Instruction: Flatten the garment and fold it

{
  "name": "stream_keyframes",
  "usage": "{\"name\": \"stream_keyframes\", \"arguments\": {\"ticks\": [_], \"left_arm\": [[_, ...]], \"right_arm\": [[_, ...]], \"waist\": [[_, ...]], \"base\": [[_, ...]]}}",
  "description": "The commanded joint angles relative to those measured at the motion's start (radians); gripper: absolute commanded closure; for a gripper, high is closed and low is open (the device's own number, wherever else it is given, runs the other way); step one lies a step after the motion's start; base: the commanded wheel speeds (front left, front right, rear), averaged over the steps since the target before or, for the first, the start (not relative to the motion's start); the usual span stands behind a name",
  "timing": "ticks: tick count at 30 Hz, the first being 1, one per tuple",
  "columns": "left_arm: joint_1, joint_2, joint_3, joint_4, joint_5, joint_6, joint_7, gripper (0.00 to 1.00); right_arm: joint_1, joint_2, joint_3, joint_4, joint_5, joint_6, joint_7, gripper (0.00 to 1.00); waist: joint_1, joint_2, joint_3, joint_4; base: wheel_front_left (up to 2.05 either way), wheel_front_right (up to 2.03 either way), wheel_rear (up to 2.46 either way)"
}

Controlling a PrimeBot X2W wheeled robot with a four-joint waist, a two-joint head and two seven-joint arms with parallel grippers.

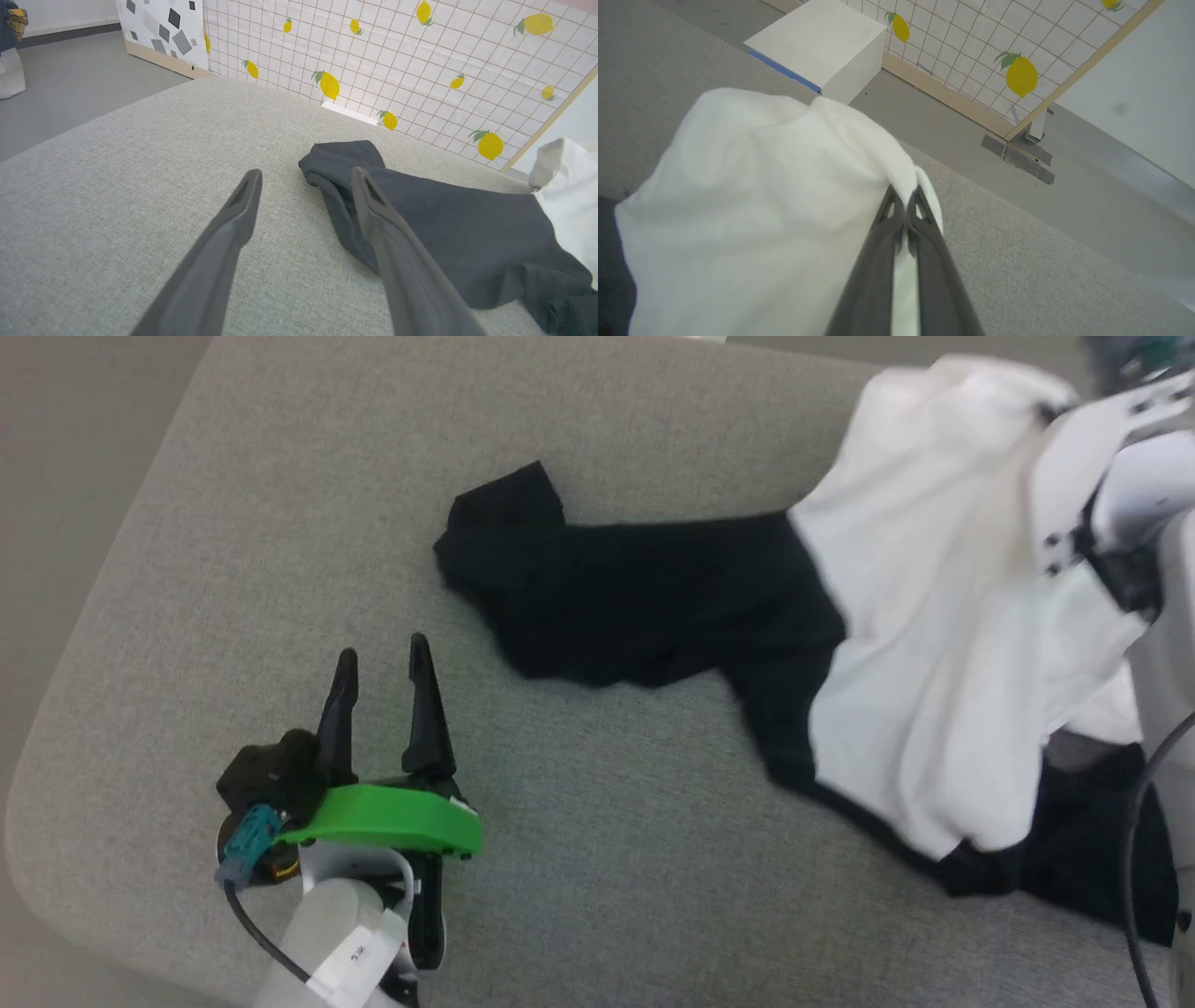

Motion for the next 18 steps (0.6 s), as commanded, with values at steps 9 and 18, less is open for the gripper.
{"name": "stream_keyframes", "arguments": {"ticks": [9,18], "left_arm": [[-0.022,-0.002,-0.01,0.007,-0.004,0.012,-0.005,0.0],[0.04,-0.002,0.023,0.025,0.049,-0.006,-0.005,0.0]], "right_arm": [[-0.02,0.097,-0.15,0.136,-0.1,-0.002,-0.145,0.0],[0.257,0.175,-0.205,-0.04,0.041,-0.002,-0.332,0.0]], "waist": [[-0.0001,0.0,0.018,0.002],[-0.0001,0.0,-0.139,-0.105]], "base": [[0.0,0.0,0.0],[0.0,0.0,0.0]]}}
